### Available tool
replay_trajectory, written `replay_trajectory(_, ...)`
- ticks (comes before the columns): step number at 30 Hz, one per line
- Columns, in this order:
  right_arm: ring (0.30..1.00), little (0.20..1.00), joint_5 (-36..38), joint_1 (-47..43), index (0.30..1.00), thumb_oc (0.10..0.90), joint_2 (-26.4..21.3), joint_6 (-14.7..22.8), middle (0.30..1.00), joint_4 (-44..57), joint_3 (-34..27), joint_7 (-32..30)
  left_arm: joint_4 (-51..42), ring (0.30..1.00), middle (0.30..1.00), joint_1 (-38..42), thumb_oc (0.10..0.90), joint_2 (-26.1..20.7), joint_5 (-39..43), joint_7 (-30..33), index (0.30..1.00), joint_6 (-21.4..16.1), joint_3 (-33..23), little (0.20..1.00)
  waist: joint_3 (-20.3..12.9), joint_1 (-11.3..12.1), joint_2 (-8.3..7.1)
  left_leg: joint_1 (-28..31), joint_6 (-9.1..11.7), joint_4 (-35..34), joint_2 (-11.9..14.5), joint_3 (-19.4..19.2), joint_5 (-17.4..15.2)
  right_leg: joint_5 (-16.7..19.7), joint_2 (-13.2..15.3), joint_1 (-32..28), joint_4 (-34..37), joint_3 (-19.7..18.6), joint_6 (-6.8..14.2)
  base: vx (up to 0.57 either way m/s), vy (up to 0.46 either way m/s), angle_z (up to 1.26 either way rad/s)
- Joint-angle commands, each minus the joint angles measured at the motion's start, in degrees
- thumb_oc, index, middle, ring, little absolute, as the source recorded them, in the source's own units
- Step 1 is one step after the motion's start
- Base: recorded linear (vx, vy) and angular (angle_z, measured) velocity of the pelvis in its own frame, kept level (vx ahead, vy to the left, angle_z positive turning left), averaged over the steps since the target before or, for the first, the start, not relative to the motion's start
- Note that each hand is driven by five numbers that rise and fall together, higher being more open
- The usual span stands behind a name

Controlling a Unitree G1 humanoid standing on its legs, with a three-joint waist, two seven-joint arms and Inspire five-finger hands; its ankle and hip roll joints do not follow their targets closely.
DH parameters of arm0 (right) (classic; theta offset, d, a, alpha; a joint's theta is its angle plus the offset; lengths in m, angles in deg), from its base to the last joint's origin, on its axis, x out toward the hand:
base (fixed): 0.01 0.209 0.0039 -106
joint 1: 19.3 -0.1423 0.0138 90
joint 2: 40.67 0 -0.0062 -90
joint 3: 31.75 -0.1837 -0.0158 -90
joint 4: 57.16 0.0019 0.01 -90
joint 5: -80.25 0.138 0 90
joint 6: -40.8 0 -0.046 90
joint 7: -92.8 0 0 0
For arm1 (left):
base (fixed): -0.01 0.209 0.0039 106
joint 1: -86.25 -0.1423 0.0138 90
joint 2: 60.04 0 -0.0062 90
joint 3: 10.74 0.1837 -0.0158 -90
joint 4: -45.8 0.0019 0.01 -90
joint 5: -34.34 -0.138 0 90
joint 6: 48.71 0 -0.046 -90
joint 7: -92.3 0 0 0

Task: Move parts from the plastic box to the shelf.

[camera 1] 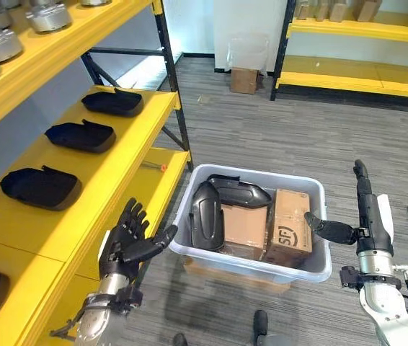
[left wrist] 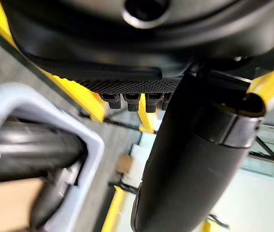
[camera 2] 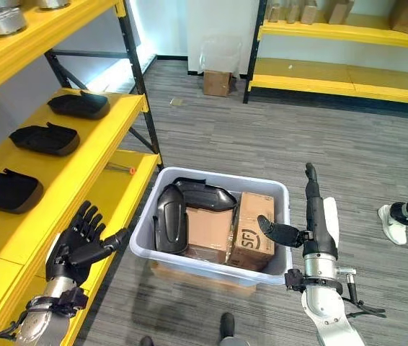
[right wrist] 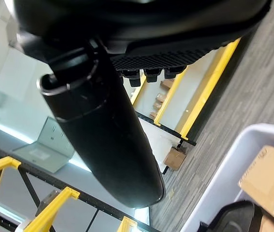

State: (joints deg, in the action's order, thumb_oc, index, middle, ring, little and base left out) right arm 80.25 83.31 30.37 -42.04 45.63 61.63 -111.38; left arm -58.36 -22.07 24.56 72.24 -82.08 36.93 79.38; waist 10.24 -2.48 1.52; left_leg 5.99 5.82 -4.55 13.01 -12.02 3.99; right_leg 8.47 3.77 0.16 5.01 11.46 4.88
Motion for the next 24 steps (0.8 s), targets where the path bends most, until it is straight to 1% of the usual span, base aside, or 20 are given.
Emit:
replay_trajectory(1,1.000,1.000,-3.90,-9.31,1.000,0.900,-1.57,5.48,1.000,4.17,0.65,1.47,-4.49,1.000,1.000,4.03,0.900,-4.49,-0.46,-0.67,1.000,-6.01,-4.32,1.000,-2.61,1.44,-3.97,0.87,-1.97,0.21,-5.87,1.76,-4.37,-7.03,2.47,-5.50,-1.43,-0.74,1.24,0.02,-0.235,0.11)
replay_trajectory(2,1.000,1.000,-4.27,-9.82,1.000,0.900,-1.83,5.46,1.000,4.16,0.82,1.70,-4.51,1.000,1.000,4.26,0.900,-4.45,-0.57,-0.65,1.000,-5.78,-4.46,1.000,-2.55,1.57,-3.99,0.79,-1.94,0.68,-5.93,1.77,-4.48,-7.24,2.44,-5.56,-1.66,-0.61,1.07,-0.01,-0.254,0.16)
replay_trajectory(3,1.000,1.000,-5.49,-12.56,1.000,0.900,-3.23,4.99,1.000,4.27,1.71,2.91,-4.16,1.000,1.000,5.68,0.900,-4.25,-1.77,-0.98,1.000,-5.53,-4.60,1.000,-1.98,1.87,-4.09,-0.85,-1.87,5.34,-5.85,0.62,-5.00,-8.21,2.80,-5.49,-3.18,0.41,0.10,-0.03,-0.218,0.32)
replay_trajectory(4,1.000,1.000,-6.81,-14.11,1.000,0.900,-3.71,5.16,1.000,3.96,2.20,2.65,-3.84,1.000,1.000,6.61,0.900,-4.12,-1.74,-1.15,1.000,-5.21,-4.48,1.000,-1.32,2.21,-4.15,-2.87,-1.76,9.34,-5.60,0.84,-4.60,-8.71,2.90,-5.57,-4.02,0.79,-0.58,0.03,-0.163,0.45)
replay_trajectory(5,1.000,1.000,-7.85,-17.51,1.000,0.900,-3.96,5.73,1.000,2.90,3.86,3.15,-2.99,1.000,1.000,7.99,0.900,-3.34,-2.49,-2.39,1.000,-4.05,-4.24,1.000,-0.52,2.90,-3.82,-4.86,-0.74,10.64,-3.61,2.72,-1.93,-9.63,2.53,-6.11,-5.19,0.67,-1.32,0.11,0.041,0.54)
replay_trajectory(6,1.000,1.000,-8.09,-18.11,1.000,0.900,-3.89,5.56,1.000,3.32,4.12,4.05,-3.13,1.000,1.000,7.81,0.900,-3.12,-2.85,-2.65,1.000,-3.73,-4.28,1.000,-0.67,2.93,-3.46,-4.41,0.27,7.69,-1.57,2.41,0.46,-9.94,2.57,-6.44,-5.14,1.01,-1.10,0.23,0.245,0.54)
replay_trajectory(7,1.000,1.000,-7.58,-18.47,1.000,0.900,-4.05,5.17,1.000,4.33,4.54,5.22,-3.26,1.000,1.000,7.59,0.900,-2.80,-3.05,-2.71,1.000,-3.22,-4.12,1.000,-0.66,3.06,-2.93,-4.51,1.97,4.20,1.81,2.13,6.04,-10.34,2.81,-7.28,-4.80,1.40,-1.03,0.29,0.497,0.48)
replay_trajectory(8,1.000,1.000,-6.60,-18.98,1.000,0.900,-4.65,4.38,1.000,5.05,5.21,6.17,-2.70,1.000,1.000,7.88,0.900,-2.44,-2.75,-2.38,1.000,-3.60,-3.58,1.000,-0.36,3.05,-2.96,-6.04,3.37,1.68,5.37,1.93,11.12,-10.68,4.26,-8.32,-4.58,1.95,-0.95,0.42,0.889,0.51)
replay_trajectory(9,1.000,1.000,-6.46,-18.22,1.000,0.900,-4.68,4.60,1.000,5.82,5.52,6.73,-0.47,1.000,1.000,8.90,0.900,-1.29,-2.58,-2.35,1.000,-4.17,-2.77,1.000,-0.08,1.83,-2.60,-6.14,3.76,0.64,6.69,-0.09,9.89,-11.41,6.97,-8.64,-6.37,2.99,0.07,0.35,0.812,0.43)
replay_trajectory(10,1.000,1.000,-6.84,-17.88,1.000,0.900,-4.61,4.77,1.000,5.97,5.53,6.76,-0.16,1.000,1.000,8.97,0.900,-1.20,-2.85,-2.46,1.000,-4.28,-2.69,1.000,-0.09,1.68,-2.40,-5.75,3.72,0.51,6.51,-0.47,9.20,-11.58,7.31,-8.46,-6.97,3.10,0.29,0.30,0.678,0.34)
replay_trajectory(11,1.000,1.000,-7.18,-17.38,1.000,0.900,-4.29,4.99,1.000,6.00,5.68,6.70,0.50,1.000,1.000,9.27,0.900,-1.15,-3.01,-2.64,1.000,-4.28,-2.48,1.000,-0.13,1.23,-1.99,-4.90,3.31,0.42,5.85,-1.72,7.27,-11.61,7.81,-8.16,-7.94,3.63,0.59,0.21,0.359,0.17)
replay_trajectory(12,1.000,1.000,-7.31,-16.62,1.000,0.900,-3.71,4.64,1.000,5.99,5.64,6.73,1.23,1.000,1.000,9.65,0.900,-1.19,-2.38,-2.91,1.000,-3.71,-2.43,1.000,-0.25,0.80,-1.74,-3.78,2.71,0.44,4.70,-3.04,4.93,-11.56,8.19,-7.92,-8.77,4.14,0.88,0.21,0.337,0.08)
replay_trajectory(14,1.000,1.000,-7.81,-15.90,1.000,0.900,-2.90,4.33,1.000,5.80,5.65,6.48,1.80,1.000,1.000,9.96,0.900,-1.42,-1.97,-3.51,1.000,-3.26,-2.55,1.000,-0.35,0.72,-1.79,-2.76,1.98,0.65,3.21,-3.54,3.08,-11.38,8.70,-7.84,-9.18,4.27,1.47,0.24,0.317,-0.09)
replay_trajectory(15,1.000,1.000,-7.95,-15.16,1.000,0.900,-0.62,3.44,1.000,5.20,5.78,5.14,1.89,1.000,1.000,10.13,0.900,-2.19,-2.28,-5.33,1.000,-2.90,-3.13,1.000,-0.83,1.13,-2.18,-1.43,0.85,0.99,0.63,-3.46,0.58,-10.03,9.35,-7.75,-8.49,4.38,2.97,0.30,0.348,-0.20)
replay_trajectory(17,1.000,1.000,-8.91,-14.84,1.000,0.900,1.34,2.74,1.000,5.03,6.17,4.56,1.16,1.000,1.000,9.97,0.900,-2.62,-2.26,-5.43,1.000,-2.29,-3.49,1.000,-1.05,1.52,-2.63,-0.77,-0.30,1.46,-1.15,-4.15,-1.12,-9.02,10.49,-7.84,-7.95,4.70,4.32,0.24,0.335,0.22)
replay_trajectory(19,1.000,1.000,-9.16,-14.81,1.000,0.900,2.35,2.21,1.000,4.94,6.54,4.07,0.93,1.000,1.000,9.86,0.900,-2.72,-2.16,-5.14,1.000,-1.90,-3.60,1.000,-1.23,1.90,-2.98,-0.76,-0.95,1.76,-2.02,-4.49,-1.92,-8.73,11.13,-7.92,-7.88,5.15,4.88,0.12,0.221,0.22)
replay_trajectory(20,1.000,1.000,-9.23,-15.05,1.000,0.900,3.04,2.14,1.000,4.66,6.94,4.00,0.76,1.000,1.000,9.84,0.900,-2.85,-2.14,-4.65,1.000,-1.78,-3.69,1.000,-1.36,2.32,-3.27,-0.65,-1.32,1.87,-2.42,-5.35,-2.37,-8.32,11.58,-7.93,-7.82,6.43,5.11,0.11,0.235,-0.02)
replay_trajectory(22,1.000,1.000,-9.81,-16.33,1.000,0.900,4.18,2.57,1.000,4.13,8.49,4.50,0.22,1.000,1.000,8.72,0.900,-2.68,-1.70,-4.12,1.000,-2.36,-4.41,1.000,-1.52,3.86,-3.49,0.69,-1.18,1.04,-2.67,-8.17,-3.16,-7.07,12.79,-7.74,-7.83,11.55,5.75,0.10,0.261,-0.35)
replay_trajectory(23,1.000,1.000,-10.83,-17.59,1.000,0.900,4.97,2.29,1.000,3.63,9.82,4.52,-0.66,1.000,1.000,7.91,0.900,-2.66,-2.03,-3.98,1.000,-2.30,-4.68,1.000,-1.17,5.29,-3.62,1.58,-1.23,0.51,-2.64,-11.02,-3.28,-5.37,14.03,-7.73,-7.85,16.22,6.20,0.03,0.248,-1.20)
replay_trajectory(24,1.000,1.000,-10.98,-19.52,1.000,0.900,5.70,2.46,1.000,2.30,11.61,3.94,-1.38,1.000,1.000,7.47,0.900,-2.91,-1.99,-2.84,1.000,-2.18,-4.65,1.000,-0.53,6.90,-3.84,2.99,-1.44,0.27,-2.87,-14.34,-4.07,-2.00,16.08,-7.16,-8.33,21.59,7.20,-0.03,0.186,-1.39)
